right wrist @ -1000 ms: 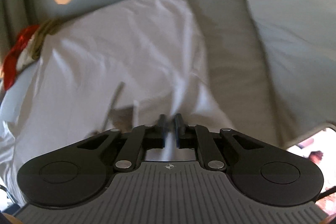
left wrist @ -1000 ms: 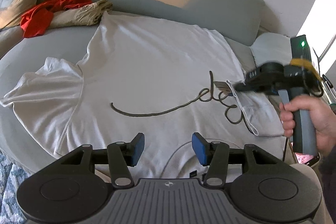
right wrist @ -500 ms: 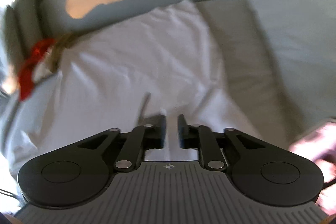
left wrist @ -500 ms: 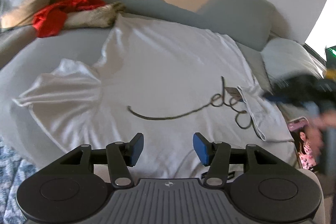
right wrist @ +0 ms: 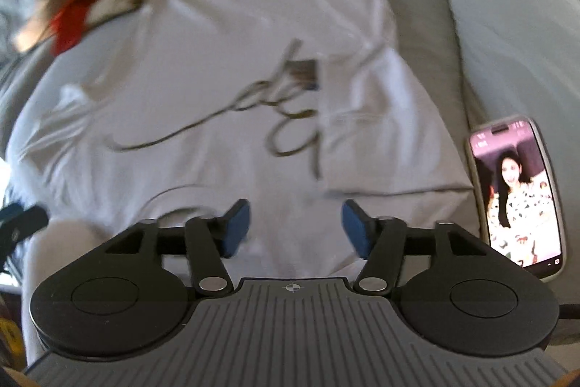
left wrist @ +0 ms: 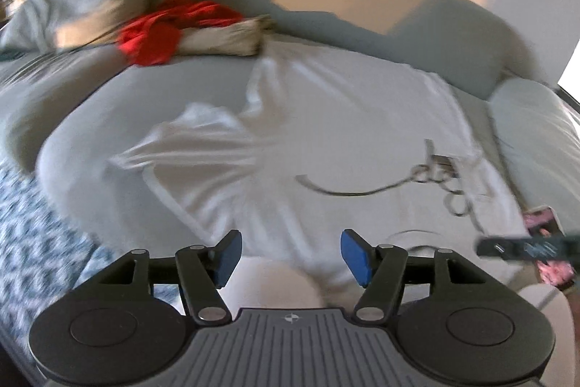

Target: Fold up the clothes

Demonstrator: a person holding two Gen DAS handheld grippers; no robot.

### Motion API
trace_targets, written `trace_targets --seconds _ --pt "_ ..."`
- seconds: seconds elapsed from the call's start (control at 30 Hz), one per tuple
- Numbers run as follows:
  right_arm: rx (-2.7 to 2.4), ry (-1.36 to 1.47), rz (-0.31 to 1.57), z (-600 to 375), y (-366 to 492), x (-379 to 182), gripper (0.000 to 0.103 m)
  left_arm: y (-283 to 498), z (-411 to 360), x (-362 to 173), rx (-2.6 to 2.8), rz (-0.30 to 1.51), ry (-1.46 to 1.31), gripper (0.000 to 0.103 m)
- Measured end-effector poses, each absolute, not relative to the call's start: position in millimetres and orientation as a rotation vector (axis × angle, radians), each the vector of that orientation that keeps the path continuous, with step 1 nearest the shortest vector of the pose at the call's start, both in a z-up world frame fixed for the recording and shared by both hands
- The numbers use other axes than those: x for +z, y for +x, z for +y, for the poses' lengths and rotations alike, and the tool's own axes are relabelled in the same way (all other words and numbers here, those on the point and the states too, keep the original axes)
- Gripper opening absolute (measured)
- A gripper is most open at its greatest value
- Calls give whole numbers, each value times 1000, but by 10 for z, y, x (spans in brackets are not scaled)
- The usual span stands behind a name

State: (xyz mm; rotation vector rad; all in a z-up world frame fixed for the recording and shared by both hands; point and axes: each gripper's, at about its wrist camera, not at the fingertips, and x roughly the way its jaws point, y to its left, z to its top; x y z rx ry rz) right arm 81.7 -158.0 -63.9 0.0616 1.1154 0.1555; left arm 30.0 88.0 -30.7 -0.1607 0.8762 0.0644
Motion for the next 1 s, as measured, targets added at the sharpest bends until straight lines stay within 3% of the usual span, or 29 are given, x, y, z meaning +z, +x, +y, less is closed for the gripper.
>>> trace_targets --seconds 0.33,0.73,1.0 --pt "231 128 1149 -1429 645 -685 71 156 1725 -631 203 896 -453 61" --pt "232 189 1121 -1285 731 -665 71 416 2676 -1042 255 614 -977 51" --pt "219 199 1139 -1274 775 -704 71 847 2842 -1171 232 610 -878 43"
